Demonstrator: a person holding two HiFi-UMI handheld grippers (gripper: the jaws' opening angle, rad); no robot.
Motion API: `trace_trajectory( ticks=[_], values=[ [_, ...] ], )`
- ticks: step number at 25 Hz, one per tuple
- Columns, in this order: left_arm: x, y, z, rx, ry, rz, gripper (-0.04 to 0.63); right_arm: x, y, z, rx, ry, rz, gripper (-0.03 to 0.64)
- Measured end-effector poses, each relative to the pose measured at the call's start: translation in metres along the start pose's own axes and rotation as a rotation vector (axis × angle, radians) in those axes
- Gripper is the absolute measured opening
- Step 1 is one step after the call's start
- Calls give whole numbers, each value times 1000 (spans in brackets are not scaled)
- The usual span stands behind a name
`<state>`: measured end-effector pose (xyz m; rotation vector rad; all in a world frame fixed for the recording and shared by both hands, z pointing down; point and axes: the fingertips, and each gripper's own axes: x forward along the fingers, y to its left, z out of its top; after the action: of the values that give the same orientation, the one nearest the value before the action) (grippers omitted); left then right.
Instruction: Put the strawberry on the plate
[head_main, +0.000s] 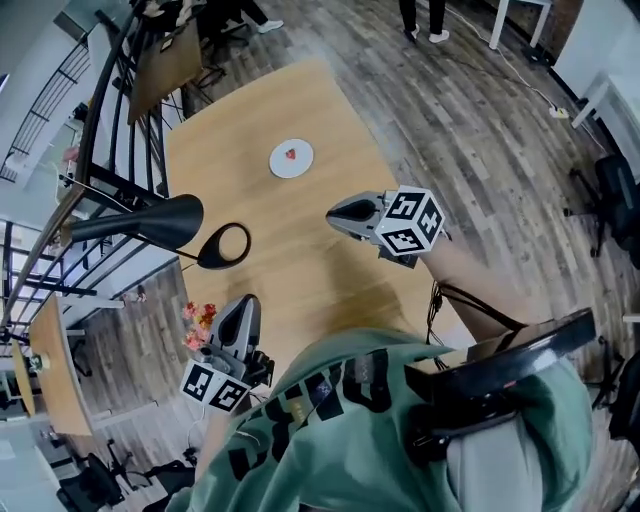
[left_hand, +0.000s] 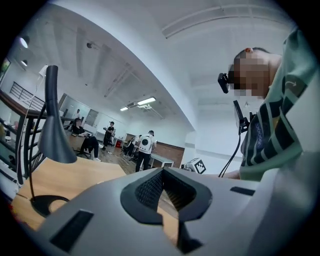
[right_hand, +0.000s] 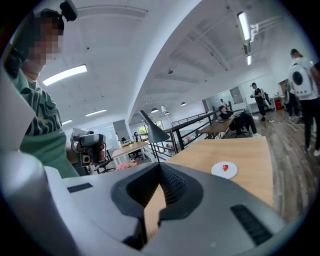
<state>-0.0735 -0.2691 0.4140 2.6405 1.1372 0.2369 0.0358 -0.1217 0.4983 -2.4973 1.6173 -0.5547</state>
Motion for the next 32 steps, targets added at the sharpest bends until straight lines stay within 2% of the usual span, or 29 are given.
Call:
trace_trajectory(
  ticks=[5, 8, 12, 19, 22, 25, 32],
  values=[
    [29, -54, -11, 10, 28, 0, 5, -63, -5, -16, 43, -28, 27, 6],
    [41, -67, -2, 11, 29, 3, 5, -86, -3, -6, 44, -59, 38, 6],
    [37, -74, 17, 41, 24, -37, 5, -98, 14, 17, 35, -108, 39, 6],
    [4, -69, 18, 57, -6, -111, 5, -105, 65, 37, -56, -183, 1, 6],
    [-21, -61, 11, 62, -30, -114, 5, -91, 90, 32, -51, -191, 1, 6],
    [-40, -55, 13, 60, -74, -112, 5, -79, 113, 30, -91, -165, 8, 6],
    [-87, -23, 37, 78, -126, -82, 5, -47, 144, 66, -157, -156, 8, 6]
  ],
)
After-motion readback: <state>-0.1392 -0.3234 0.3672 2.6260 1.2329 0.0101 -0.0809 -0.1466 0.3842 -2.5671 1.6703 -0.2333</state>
